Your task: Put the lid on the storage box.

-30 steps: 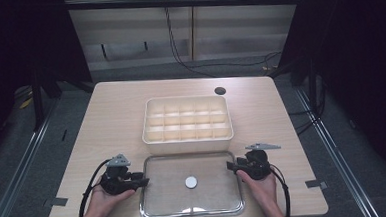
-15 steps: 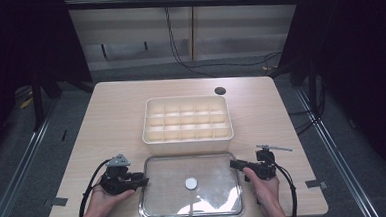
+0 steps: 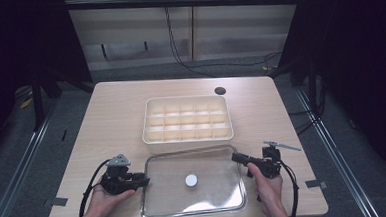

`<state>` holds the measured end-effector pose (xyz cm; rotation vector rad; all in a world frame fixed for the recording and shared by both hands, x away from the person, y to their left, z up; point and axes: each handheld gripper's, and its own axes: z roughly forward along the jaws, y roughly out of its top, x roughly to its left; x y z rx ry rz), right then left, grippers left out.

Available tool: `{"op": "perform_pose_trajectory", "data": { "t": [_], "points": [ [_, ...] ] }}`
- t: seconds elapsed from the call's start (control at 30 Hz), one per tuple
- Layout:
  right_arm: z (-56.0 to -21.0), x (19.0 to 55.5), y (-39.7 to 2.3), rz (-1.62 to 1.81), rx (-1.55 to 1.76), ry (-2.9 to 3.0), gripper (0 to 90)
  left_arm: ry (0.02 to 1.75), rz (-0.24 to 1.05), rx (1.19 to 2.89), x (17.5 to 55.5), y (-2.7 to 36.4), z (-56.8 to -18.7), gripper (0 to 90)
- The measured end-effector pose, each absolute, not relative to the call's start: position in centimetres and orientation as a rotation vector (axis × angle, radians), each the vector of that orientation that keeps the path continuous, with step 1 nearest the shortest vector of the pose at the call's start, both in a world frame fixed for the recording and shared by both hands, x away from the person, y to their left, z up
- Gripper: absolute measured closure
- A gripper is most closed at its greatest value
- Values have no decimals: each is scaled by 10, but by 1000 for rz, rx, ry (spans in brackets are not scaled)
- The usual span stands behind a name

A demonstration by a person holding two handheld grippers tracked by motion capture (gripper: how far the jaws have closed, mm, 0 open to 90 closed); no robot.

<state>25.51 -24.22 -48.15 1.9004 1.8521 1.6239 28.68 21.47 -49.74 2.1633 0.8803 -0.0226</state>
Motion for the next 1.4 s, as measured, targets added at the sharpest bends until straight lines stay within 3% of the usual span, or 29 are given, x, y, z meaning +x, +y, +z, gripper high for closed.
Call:
{"op": "perform_pose_trajectory", "data": {
  "t": [0.2, 0.6, 0.73, 1.0, 1.4],
  "points": [
    [-487, 259, -238, 1582, 1862, 1999, 648, 880, -10, 2161, 287, 215, -498, 646],
    [-489, 258, -243, 1749, 1842, 2039, 717, 915, 2, 2142, 291, 219, -498, 653],
    [-488, 257, -242, 1745, 1813, 2041, 733, 925, -10, 2125, 293, 220, -498, 518],
    [-484, 254, -243, 1773, 1781, 2037, 748, 933, -44, 2093, 295, 221, -499, 380],
    [-481, 252, -244, 1773, 1760, 2031, 747, 874, -77, 2082, 296, 214, -502, 312]
  ]
}}
